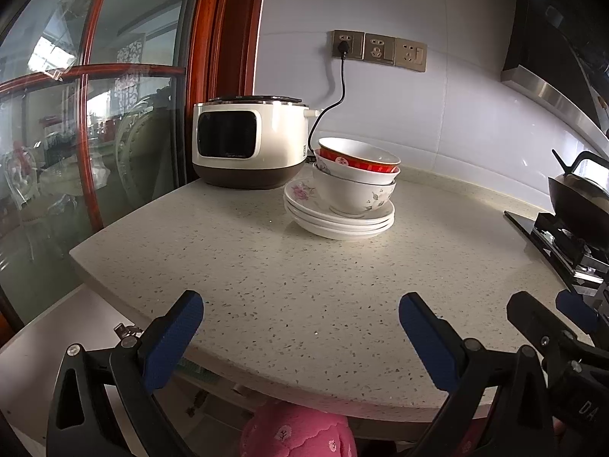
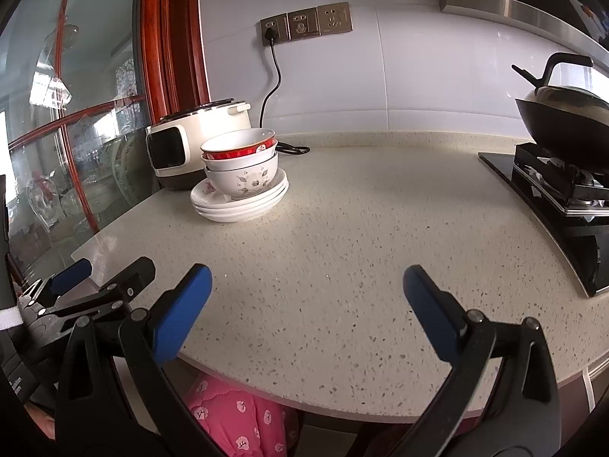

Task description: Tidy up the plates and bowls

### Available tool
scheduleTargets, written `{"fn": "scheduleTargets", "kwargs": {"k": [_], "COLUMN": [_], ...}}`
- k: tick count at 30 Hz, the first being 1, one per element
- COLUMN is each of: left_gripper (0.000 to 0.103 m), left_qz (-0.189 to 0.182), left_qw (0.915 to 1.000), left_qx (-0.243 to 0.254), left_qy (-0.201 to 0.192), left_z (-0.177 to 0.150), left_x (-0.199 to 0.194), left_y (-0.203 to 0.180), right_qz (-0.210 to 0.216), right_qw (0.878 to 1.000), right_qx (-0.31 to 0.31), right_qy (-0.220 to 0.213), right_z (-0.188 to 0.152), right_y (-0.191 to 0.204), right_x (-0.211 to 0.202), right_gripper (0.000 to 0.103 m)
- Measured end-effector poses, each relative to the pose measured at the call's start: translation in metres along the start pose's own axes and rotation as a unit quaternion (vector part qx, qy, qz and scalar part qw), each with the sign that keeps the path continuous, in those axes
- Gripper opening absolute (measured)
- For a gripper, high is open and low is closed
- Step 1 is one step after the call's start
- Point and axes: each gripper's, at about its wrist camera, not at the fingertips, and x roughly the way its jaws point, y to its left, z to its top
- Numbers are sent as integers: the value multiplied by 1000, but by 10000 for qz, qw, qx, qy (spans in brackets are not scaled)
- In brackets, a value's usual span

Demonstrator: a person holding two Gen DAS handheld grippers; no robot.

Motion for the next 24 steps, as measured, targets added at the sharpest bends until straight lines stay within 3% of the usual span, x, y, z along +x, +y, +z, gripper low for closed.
{"fn": "scheduleTargets", "kwargs": {"k": [24], "left_gripper": [103], "left_qz": [35], "left_qw": [10000], "left_qx": [-6], "left_qy": [-15], "left_z": [0], "left_x": [-1], "left_y": [3], "right_qz": [39], "right_qw": [10000], "right_qx": [4], "right_qy": [77], "right_z": [-4], "right_y": [0], "right_x": [1], "right_gripper": [101]}}
